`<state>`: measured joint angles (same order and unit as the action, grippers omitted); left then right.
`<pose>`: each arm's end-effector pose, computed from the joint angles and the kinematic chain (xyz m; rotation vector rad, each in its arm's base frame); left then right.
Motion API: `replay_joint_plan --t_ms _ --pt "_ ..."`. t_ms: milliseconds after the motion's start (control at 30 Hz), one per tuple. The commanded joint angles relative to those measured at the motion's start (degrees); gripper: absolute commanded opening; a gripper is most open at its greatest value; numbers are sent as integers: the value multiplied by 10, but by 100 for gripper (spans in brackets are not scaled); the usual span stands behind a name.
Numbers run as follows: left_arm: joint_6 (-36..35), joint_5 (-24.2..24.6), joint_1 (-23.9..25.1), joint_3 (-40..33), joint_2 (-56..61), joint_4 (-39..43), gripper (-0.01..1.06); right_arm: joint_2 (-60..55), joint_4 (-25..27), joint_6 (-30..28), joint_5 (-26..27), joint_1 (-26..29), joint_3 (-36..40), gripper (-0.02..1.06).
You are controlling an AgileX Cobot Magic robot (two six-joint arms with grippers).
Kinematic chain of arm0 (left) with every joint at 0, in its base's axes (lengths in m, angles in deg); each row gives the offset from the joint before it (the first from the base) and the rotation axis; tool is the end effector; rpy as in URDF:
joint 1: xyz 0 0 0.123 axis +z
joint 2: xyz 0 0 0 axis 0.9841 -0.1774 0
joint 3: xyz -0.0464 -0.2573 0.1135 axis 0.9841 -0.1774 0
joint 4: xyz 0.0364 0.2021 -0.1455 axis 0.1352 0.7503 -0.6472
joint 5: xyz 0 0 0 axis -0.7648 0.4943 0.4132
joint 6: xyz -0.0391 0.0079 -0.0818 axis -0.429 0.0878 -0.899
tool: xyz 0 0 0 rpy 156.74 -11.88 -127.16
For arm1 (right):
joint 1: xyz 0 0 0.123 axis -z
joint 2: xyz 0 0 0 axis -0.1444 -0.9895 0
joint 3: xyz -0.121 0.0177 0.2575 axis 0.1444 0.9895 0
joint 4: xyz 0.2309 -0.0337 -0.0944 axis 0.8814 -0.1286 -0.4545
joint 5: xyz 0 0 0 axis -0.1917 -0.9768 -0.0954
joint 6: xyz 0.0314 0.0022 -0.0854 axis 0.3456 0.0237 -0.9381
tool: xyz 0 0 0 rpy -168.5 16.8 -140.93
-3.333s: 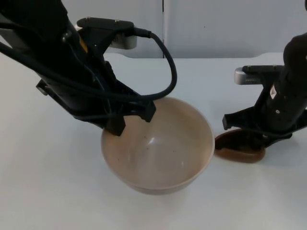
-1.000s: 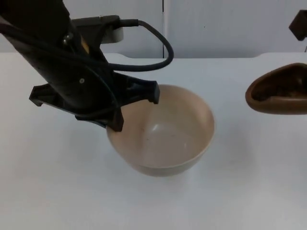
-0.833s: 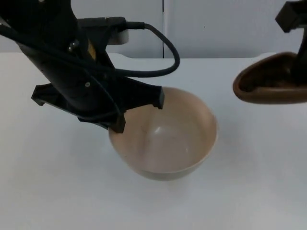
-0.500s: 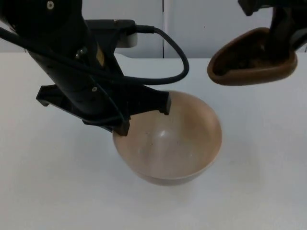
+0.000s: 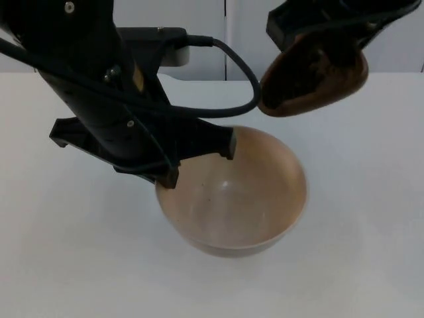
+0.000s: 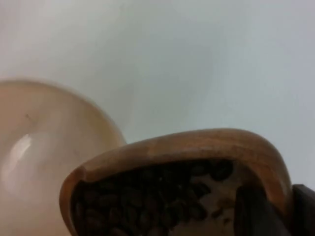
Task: Pick up the bowl with the left hand and pour the coffee beans from the cup into the bowl with the right hand.
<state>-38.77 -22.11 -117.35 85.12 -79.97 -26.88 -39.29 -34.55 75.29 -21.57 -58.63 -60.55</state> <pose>0.2563 -0.1908 0.1902 0.2868 2.7435 -0.2298 0.2544 0.2454 0.3203 -0.7161 2.4742 -0.2298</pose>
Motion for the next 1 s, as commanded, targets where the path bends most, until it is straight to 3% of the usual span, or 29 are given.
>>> replay_joint_plan --t_ms 0,333,967 --pt "-8 -7 -3 -2 7 1 0 1 -24 3 -5 -5 -4 0" --pt "-9 -12 -3 -2 7 -4 0 1 -92 -12 2 -30 -4 0" --pt "-9 -13 -3 -2 7 -9 0 -14 -137 -56 9 -55 -4 0"
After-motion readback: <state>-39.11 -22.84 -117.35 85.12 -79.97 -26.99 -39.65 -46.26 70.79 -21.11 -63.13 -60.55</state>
